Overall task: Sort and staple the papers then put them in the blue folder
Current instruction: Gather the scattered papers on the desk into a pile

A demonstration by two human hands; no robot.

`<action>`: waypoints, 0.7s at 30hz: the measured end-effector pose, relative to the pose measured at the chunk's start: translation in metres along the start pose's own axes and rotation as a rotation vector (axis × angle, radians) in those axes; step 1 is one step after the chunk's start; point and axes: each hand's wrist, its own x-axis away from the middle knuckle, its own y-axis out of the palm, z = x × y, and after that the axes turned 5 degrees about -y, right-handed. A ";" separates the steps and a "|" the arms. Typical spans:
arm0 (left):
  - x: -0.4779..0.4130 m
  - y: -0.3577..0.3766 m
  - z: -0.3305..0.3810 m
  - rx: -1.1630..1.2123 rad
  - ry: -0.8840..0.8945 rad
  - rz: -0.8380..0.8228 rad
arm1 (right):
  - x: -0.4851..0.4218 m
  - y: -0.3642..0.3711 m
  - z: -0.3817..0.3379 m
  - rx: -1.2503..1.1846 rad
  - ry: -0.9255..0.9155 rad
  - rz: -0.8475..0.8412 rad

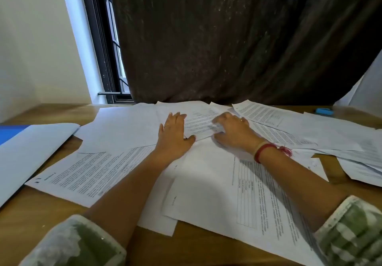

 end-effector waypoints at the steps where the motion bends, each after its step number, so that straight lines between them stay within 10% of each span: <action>1: 0.001 0.002 -0.003 -0.013 -0.009 -0.017 | 0.002 0.005 -0.001 -0.008 0.020 -0.041; 21: 0.000 0.008 0.000 -0.154 -0.017 -0.216 | 0.003 0.028 0.000 0.263 -0.176 0.169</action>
